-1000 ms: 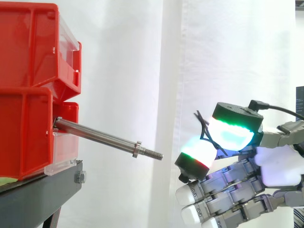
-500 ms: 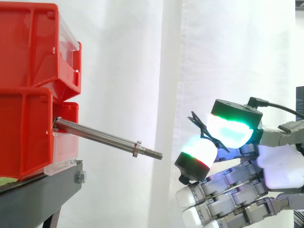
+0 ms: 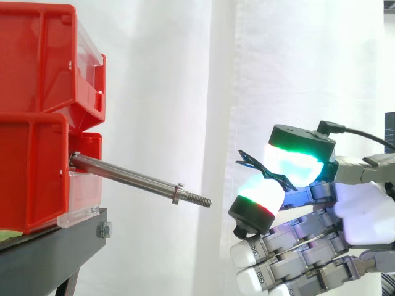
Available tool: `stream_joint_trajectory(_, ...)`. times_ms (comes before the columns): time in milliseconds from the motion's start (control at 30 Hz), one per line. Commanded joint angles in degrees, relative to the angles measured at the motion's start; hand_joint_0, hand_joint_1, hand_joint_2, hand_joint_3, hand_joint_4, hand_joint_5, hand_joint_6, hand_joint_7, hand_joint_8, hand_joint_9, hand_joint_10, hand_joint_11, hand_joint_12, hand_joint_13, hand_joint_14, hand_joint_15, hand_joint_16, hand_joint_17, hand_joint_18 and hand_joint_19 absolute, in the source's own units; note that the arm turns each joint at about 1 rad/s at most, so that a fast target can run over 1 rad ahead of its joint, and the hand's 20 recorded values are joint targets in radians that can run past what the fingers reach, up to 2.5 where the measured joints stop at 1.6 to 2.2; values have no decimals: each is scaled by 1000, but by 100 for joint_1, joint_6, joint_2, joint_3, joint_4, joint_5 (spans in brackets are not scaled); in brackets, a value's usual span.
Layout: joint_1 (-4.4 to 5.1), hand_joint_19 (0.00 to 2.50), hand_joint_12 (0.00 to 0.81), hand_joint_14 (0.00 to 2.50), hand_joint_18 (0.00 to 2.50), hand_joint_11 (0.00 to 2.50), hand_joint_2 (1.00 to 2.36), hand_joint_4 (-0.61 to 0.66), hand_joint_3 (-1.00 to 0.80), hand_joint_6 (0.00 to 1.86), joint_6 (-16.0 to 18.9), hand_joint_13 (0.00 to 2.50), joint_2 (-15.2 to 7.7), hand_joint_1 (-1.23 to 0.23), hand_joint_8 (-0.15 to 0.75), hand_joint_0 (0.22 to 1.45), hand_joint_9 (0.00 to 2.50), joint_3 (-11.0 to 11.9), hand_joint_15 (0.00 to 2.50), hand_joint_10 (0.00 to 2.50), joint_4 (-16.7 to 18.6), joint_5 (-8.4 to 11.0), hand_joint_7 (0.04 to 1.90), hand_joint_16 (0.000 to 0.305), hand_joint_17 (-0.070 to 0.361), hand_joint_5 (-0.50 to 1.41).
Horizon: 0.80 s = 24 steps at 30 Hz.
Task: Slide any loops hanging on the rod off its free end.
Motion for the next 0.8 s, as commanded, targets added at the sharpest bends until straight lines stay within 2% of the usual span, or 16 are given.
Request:
stream_joint_trajectory(0, 9, 187, 352, 4, 723, 168, 1014, 80, -224, 930, 8, 693, 0, -837, 331, 667, 800, 0, 83, 7, -9, 0, 1044, 45, 100, -148)
stream_joint_trajectory(100, 26, 176, 350, 3, 753, 196, 1011, 33, -319, 939, 96, 707, 0, -864, 332, 726, 798, 0, 78, 5, -44, 27, 1098, 45, 100, -156)
stream_joint_trajectory(200, 44, 185, 347, 3, 762, 202, 1004, 28, -432, 945, 237, 716, 0, -849, 331, 747, 805, 0, 85, 6, -114, 62, 1026, 45, 100, -160)
stream_joint_trajectory(267, 53, 194, 348, 3, 771, 202, 1000, 80, -500, 941, 316, 724, 0, -823, 328, 714, 819, 0, 86, 6, -176, 71, 1015, 44, 100, -158)
stream_joint_trajectory(367, 88, 211, 345, 3, 773, 216, 1000, 77, -500, 932, 536, 745, 0, -788, 323, 685, 904, 0, 96, 9, -378, 115, 1082, 44, 98, -139)
stream_joint_trajectory(500, 140, 238, 341, 3, 778, 225, 1000, 73, -500, 919, 940, 759, 0, -738, 308, 639, 978, 0, 101, 7, -536, 308, 1137, 43, 98, -114)
stream_joint_trajectory(633, 176, 278, 341, 5, 785, 213, 1000, 24, -500, 909, 1081, 792, 0, -614, 300, 600, 1032, 17, 122, 6, -536, 396, 1163, 43, 98, -101)
stream_joint_trajectory(767, 211, 293, 344, 5, 803, 221, 1000, -15, -500, 902, 1151, 822, 0, -556, 297, 601, 1079, 9, 136, 6, -545, 440, 1159, 43, 97, -94)
